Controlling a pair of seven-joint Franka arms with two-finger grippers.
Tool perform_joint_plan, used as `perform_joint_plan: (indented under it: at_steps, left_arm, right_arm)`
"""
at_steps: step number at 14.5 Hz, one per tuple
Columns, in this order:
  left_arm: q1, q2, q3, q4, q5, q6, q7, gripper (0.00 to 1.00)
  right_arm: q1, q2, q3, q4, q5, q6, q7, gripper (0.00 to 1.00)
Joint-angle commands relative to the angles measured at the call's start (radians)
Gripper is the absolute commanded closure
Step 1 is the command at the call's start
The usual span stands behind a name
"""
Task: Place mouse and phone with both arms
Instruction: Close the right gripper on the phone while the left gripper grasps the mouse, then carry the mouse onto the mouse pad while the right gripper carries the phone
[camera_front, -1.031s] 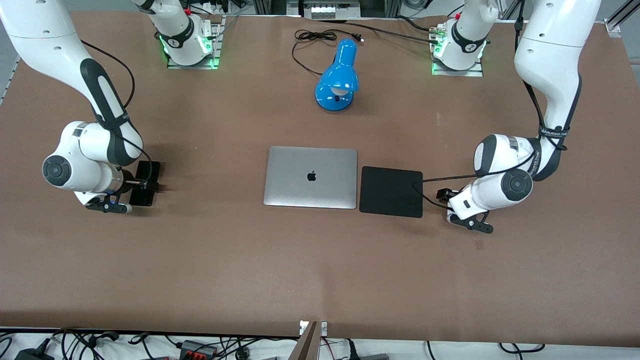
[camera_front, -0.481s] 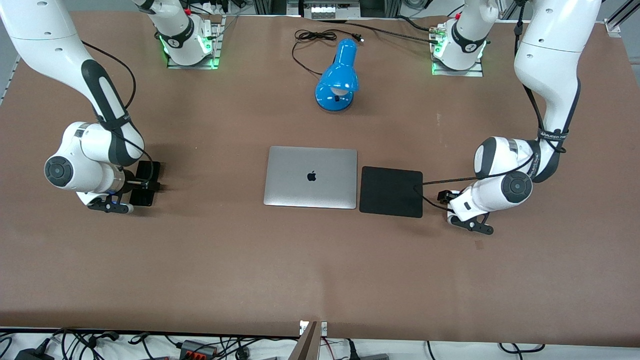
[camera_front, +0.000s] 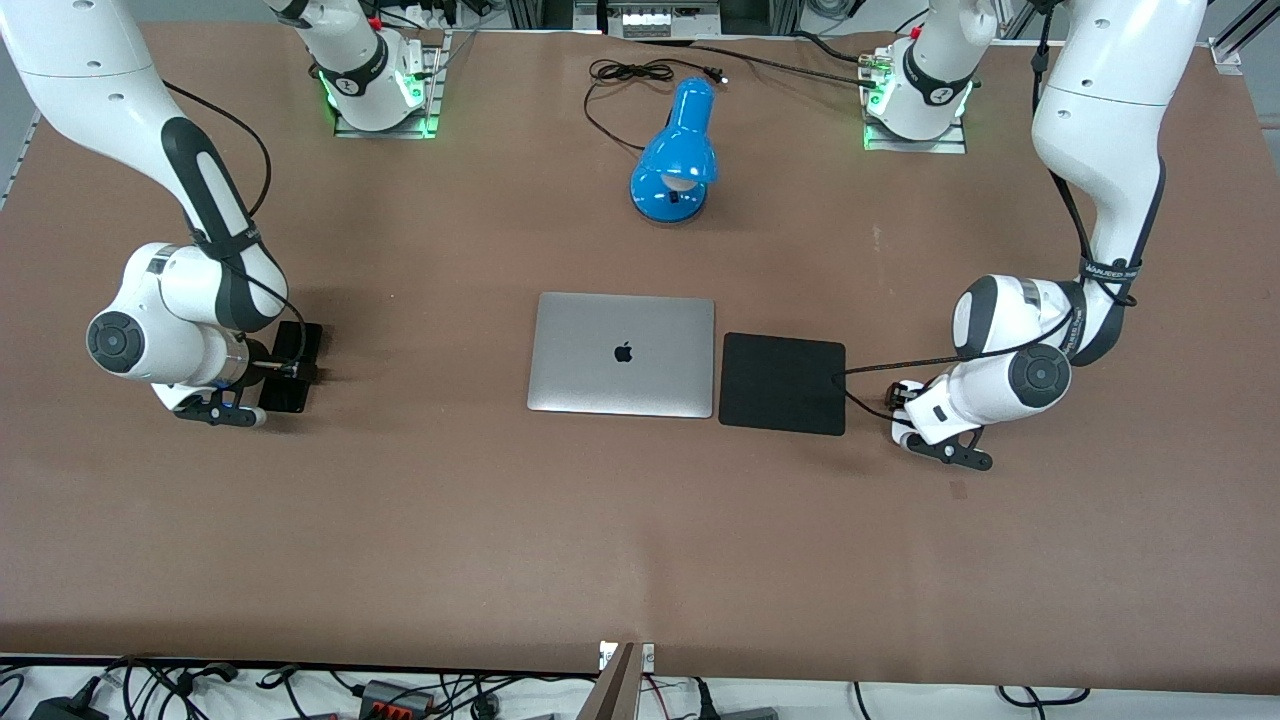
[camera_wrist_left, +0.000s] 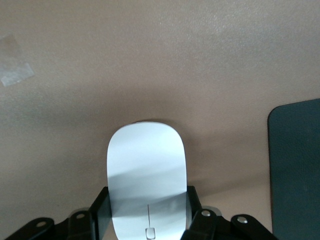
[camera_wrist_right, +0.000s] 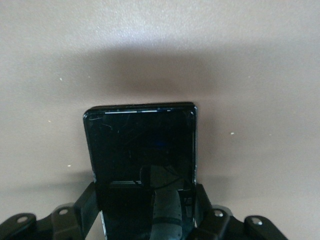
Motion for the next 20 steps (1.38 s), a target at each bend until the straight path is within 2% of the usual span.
perform_joint_plan:
  at_steps: [1, 2, 4, 6, 8, 10, 13, 15, 17, 18, 19, 20]
  left_arm:
    - [-0.003, 0.007, -0.010, 0.062, -0.003, -0.029, 0.013, 0.53]
    - [-0.006, -0.001, -0.034, 0.080, -0.003, -0.064, 0.006, 0.53]
    - [-0.006, -0.001, -0.112, 0.147, -0.005, -0.147, -0.083, 0.53]
    - [-0.031, 0.012, -0.161, 0.181, -0.005, -0.172, -0.216, 0.53]
    - [-0.089, 0.033, -0.164, 0.183, -0.002, -0.166, -0.316, 0.52]
    - [-0.106, 0.058, -0.164, 0.183, 0.007, -0.163, -0.329, 0.52]
    - [-0.111, 0.079, -0.164, 0.180, 0.006, -0.161, -0.332, 0.52]
    - [-0.112, 0.082, -0.164, 0.175, 0.006, -0.163, -0.332, 0.51]
    - [-0.124, 0.100, -0.164, 0.177, 0.003, -0.163, -0.352, 0.47]
    - [-0.129, 0.105, -0.164, 0.178, 0.004, -0.163, -0.382, 0.32]
    - [-0.134, 0.104, -0.164, 0.178, 0.007, -0.163, -0.402, 0.00]
    - [-0.135, 0.099, -0.164, 0.180, 0.007, -0.166, -0.407, 0.00]
  right_arm:
    - [-0.007, 0.000, 0.011, -0.001, 0.010, -0.017, -0.006, 0.57]
    - [-0.006, -0.003, 0.011, 0.001, 0.010, -0.026, -0.008, 0.62]
    - [-0.001, -0.018, 0.012, 0.012, 0.010, -0.060, -0.006, 0.65]
    - [0.008, -0.064, 0.021, 0.028, 0.008, -0.124, -0.006, 0.67]
    - [0.029, -0.104, 0.050, 0.070, 0.010, -0.214, 0.014, 0.67]
    - [0.049, -0.104, 0.084, 0.113, 0.018, -0.244, 0.046, 0.67]
    - [0.130, -0.077, 0.124, 0.114, 0.018, -0.198, 0.161, 0.67]
    - [0.216, -0.052, 0.126, 0.114, 0.019, -0.155, 0.205, 0.67]
    - [0.293, -0.049, 0.126, 0.114, 0.039, -0.129, 0.340, 0.67]
    - [0.321, -0.037, 0.124, 0.114, 0.041, -0.117, 0.392, 0.67]
    - [0.329, -0.028, 0.126, 0.114, 0.042, -0.108, 0.438, 0.67]
    - [0.332, -0.019, 0.126, 0.113, 0.044, -0.098, 0.477, 0.67]
